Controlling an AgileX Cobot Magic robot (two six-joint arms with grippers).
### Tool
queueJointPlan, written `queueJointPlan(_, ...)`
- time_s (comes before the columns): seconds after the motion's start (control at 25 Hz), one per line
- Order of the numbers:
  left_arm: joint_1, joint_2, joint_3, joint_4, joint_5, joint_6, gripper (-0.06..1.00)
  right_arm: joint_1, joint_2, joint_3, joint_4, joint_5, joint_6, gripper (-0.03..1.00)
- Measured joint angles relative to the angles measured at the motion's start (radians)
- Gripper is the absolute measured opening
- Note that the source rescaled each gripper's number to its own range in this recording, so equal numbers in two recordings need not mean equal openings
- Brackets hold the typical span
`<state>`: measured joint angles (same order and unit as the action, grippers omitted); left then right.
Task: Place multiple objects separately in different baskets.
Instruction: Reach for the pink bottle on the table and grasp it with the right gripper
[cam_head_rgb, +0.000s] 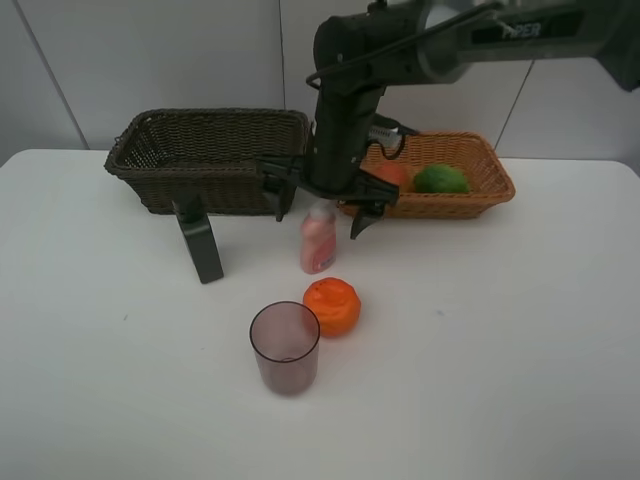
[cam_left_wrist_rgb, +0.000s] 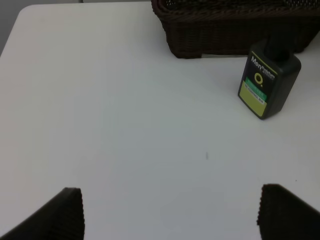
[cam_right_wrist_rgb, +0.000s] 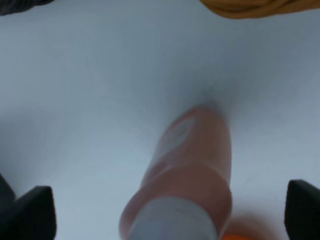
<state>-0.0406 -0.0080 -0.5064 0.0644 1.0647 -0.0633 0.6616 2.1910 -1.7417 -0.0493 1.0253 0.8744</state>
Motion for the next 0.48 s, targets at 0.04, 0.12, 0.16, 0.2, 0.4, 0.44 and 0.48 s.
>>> queueJointPlan(0.04, 0.000, 0.000, 0.000, 0.000, 0.000, 0.000, 0.90, 0.000, 0.005, 0.000, 0.000, 0.000, 0.000, 0.98)
queueJointPlan(0.12, 0.000, 0.000, 0.000, 0.000, 0.000, 0.000, 0.90, 0.000, 0.011, 0.000, -0.001, 0.000, 0.000, 0.98)
queueJointPlan(0.16, 0.000, 0.000, 0.000, 0.000, 0.000, 0.000, 0.90, 0.000, 0.016, 0.000, 0.000, 0.001, 0.000, 0.98)
queueJointPlan(0.2, 0.000, 0.000, 0.000, 0.000, 0.000, 0.000, 0.90, 0.000, 0.017, 0.000, 0.000, 0.001, 0.000, 0.98)
queueJointPlan(0.4, 0.000, 0.000, 0.000, 0.000, 0.000, 0.000, 0.90, 0.000, 0.022, 0.000, -0.003, 0.001, 0.000, 0.82)
queueJointPlan(0.44, 0.000, 0.000, 0.000, 0.000, 0.000, 0.000, 0.90, 0.000, 0.028, 0.000, -0.002, 0.001, 0.000, 0.70)
queueJointPlan(0.48, 0.000, 0.000, 0.000, 0.000, 0.000, 0.000, 0.90, 0.000, 0.033, 0.000, -0.002, 0.002, 0.000, 0.58)
